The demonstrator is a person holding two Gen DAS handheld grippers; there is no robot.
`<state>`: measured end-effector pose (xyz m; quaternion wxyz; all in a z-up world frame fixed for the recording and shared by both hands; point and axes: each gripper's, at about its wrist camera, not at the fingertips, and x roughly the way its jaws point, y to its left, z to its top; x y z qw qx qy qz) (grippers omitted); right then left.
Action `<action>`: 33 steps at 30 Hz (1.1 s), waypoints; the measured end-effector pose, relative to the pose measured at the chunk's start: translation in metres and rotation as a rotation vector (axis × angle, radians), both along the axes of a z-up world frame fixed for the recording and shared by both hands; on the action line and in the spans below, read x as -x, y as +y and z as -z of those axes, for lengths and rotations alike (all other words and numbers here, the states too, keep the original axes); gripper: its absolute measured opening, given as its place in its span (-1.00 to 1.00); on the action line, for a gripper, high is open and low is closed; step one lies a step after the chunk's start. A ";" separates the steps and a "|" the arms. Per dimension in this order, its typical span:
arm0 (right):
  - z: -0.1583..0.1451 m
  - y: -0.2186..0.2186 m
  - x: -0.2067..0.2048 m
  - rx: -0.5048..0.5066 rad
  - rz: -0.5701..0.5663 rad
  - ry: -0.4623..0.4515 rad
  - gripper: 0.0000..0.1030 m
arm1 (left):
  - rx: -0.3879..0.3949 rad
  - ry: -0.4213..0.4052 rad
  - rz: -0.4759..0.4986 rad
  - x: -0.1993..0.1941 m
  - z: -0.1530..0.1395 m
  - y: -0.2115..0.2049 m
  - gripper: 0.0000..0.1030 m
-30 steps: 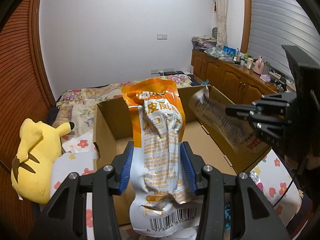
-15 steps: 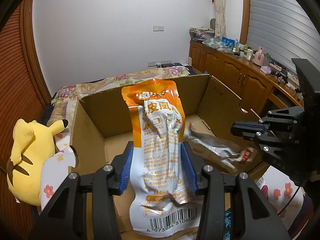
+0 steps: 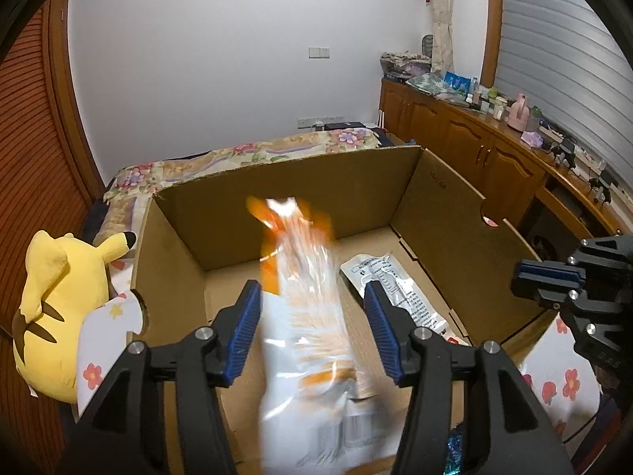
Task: Organize snacks
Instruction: 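Move the left gripper to the silver packet while the right reaches the pink egg pack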
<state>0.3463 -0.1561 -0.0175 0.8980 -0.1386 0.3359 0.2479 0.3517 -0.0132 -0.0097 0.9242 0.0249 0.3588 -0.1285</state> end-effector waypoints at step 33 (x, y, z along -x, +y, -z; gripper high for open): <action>0.091 -0.047 0.134 -0.036 0.230 0.134 0.05 | -0.016 0.042 -0.004 0.152 0.071 0.050 0.30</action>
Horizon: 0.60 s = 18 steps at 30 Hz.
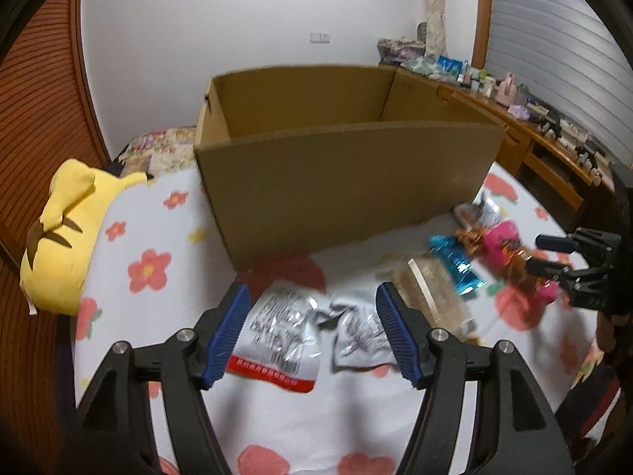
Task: Organize snacks
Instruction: 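Move the left gripper to the silver packet while the right reaches the pink egg pack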
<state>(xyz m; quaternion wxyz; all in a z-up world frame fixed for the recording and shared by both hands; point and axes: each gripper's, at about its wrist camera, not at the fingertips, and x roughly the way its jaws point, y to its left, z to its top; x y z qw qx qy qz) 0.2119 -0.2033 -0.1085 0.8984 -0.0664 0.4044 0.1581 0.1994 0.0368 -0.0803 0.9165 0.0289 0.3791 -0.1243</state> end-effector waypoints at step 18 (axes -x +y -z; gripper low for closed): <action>0.028 0.003 0.003 0.003 0.017 0.010 0.06 | 0.011 0.096 -0.035 -0.013 0.040 0.019 0.39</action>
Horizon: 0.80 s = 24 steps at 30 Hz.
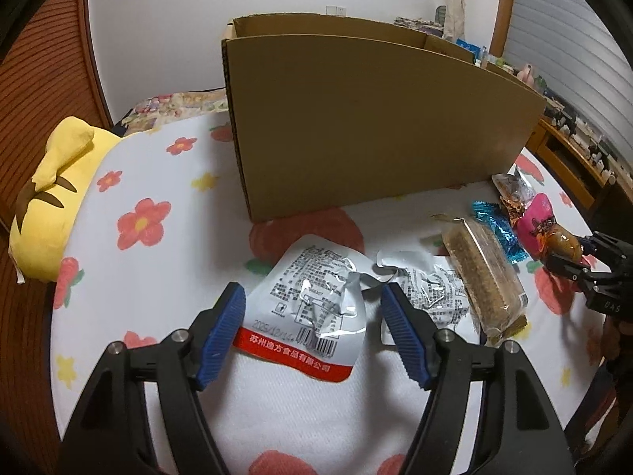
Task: Organize snacks
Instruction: 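Move the left gripper to the silver packet while the right reaches the pink egg pack, then grasp the silver packet with the left gripper while the right grasps the pink egg pack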
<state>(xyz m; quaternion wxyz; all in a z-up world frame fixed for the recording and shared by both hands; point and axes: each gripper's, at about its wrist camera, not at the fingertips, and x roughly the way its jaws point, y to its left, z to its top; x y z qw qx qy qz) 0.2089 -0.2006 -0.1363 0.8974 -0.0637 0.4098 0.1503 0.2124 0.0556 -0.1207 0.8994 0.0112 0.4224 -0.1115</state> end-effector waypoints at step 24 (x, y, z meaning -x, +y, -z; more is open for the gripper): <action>0.005 0.007 0.001 0.029 0.002 -0.016 0.10 | -0.062 0.034 0.014 -0.012 -0.003 0.010 0.30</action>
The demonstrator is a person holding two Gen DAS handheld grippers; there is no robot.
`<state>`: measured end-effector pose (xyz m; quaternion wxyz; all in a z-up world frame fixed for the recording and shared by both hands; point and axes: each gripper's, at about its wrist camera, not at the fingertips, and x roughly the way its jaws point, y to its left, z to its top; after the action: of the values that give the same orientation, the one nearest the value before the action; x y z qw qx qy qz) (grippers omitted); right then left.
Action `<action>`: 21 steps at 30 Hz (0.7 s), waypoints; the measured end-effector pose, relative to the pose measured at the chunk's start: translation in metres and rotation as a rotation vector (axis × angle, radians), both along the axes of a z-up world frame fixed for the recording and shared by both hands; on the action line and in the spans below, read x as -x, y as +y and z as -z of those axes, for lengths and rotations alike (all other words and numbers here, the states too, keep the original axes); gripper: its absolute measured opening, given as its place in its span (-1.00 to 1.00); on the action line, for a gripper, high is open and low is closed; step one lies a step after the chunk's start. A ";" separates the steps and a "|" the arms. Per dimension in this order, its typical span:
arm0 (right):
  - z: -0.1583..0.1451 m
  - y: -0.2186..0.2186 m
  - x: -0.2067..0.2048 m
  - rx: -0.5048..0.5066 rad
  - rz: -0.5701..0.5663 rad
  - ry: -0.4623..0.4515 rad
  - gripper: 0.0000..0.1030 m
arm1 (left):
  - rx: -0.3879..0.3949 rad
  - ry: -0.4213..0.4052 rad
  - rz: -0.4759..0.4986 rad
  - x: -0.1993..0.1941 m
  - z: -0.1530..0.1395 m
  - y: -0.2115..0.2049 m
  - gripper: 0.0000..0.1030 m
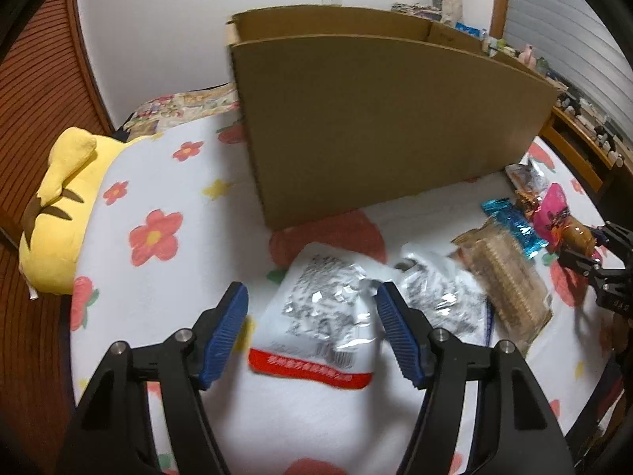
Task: Organize snacks
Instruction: 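Grasp the silver packet with the left gripper while the right grasps the pink egg pack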
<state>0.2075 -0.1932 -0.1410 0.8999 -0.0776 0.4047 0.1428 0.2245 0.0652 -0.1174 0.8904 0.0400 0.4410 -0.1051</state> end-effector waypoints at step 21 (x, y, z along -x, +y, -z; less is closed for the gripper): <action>0.000 0.000 0.000 0.000 0.001 0.000 0.10 | -0.008 0.048 0.020 -0.007 0.013 0.003 0.23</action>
<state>0.2074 -0.1933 -0.1408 0.9000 -0.0776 0.4047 0.1423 0.2316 0.0685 -0.1307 0.8782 0.0455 0.4624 -0.1131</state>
